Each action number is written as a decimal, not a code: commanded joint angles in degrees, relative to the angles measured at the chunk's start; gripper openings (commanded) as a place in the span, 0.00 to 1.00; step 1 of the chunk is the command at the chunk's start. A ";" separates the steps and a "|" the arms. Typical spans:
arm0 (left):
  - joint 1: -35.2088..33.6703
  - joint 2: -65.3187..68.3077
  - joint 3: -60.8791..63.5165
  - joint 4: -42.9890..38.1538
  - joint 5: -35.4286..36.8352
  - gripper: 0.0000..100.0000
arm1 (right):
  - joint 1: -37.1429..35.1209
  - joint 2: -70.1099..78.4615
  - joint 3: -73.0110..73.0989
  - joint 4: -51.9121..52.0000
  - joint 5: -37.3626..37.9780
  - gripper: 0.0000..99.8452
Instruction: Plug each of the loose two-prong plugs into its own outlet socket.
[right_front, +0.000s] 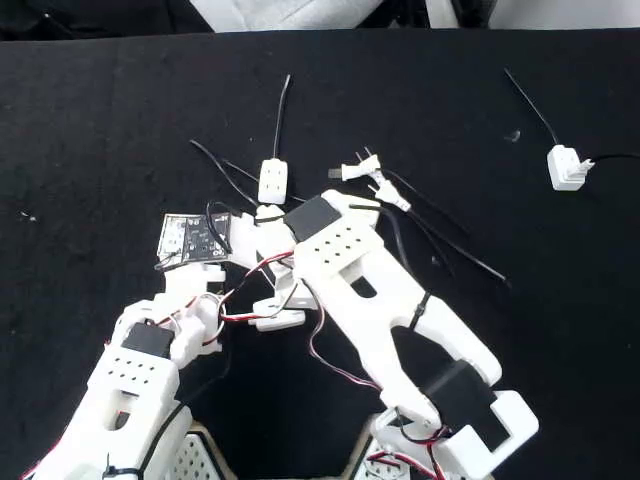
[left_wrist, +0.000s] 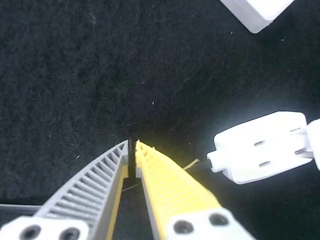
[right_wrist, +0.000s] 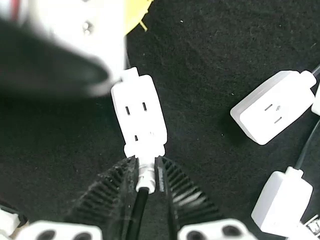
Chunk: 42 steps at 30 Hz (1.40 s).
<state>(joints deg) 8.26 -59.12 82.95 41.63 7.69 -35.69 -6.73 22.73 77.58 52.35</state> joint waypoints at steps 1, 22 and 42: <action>0.22 -0.97 -0.92 -0.70 -0.53 0.04 | -0.53 -1.10 0.48 -1.23 -1.32 0.01; 0.22 -0.97 -0.92 -0.70 -0.53 0.04 | 0.35 -1.63 4.26 -3.96 0.00 0.01; 0.22 -0.97 -0.92 -0.70 -0.70 0.04 | 14.51 -1.71 6.11 -1.76 2.90 0.20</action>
<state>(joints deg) 8.35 -59.12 82.95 41.63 7.60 -25.49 -6.90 25.63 80.22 53.14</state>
